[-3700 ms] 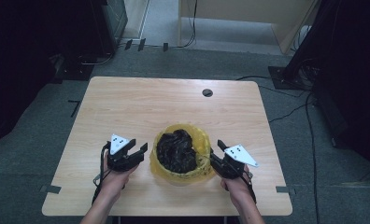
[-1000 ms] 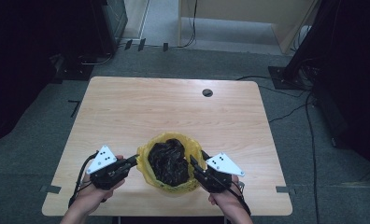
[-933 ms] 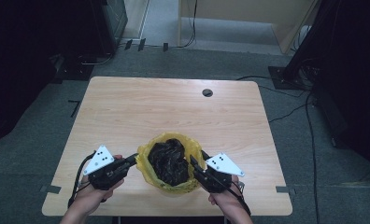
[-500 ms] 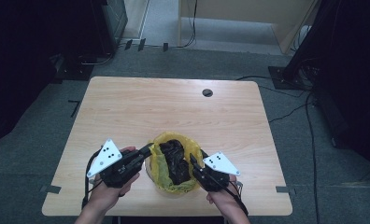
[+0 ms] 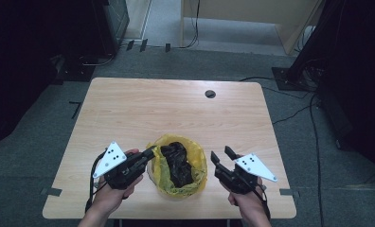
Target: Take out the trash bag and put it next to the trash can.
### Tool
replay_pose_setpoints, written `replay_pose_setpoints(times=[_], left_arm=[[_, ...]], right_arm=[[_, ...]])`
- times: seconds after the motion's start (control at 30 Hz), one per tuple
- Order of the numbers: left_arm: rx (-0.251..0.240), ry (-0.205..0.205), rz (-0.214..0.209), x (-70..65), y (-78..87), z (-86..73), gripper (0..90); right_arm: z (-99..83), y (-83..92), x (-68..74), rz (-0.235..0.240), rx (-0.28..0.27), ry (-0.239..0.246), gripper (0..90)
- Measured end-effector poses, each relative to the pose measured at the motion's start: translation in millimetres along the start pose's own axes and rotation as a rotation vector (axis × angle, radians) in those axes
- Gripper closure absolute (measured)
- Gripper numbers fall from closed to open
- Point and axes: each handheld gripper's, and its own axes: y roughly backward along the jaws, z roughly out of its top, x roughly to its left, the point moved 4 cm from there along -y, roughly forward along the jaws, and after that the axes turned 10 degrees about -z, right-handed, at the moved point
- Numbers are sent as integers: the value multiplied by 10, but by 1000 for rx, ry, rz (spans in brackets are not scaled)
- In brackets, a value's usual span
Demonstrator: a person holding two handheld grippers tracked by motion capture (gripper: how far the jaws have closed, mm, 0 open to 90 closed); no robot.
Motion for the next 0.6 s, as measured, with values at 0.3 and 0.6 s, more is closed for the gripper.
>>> replay_pose_setpoints(times=[0.3, 0.6], left_arm=[[18, -14, -7, -9, -15, -17, 889], [24, -19, -11, -20, -19, -34, 887]], right_arm=[[-513, -214, -38, 76, 173, -57, 445], [-738, -393, 19, 240, 346, -169, 687]])
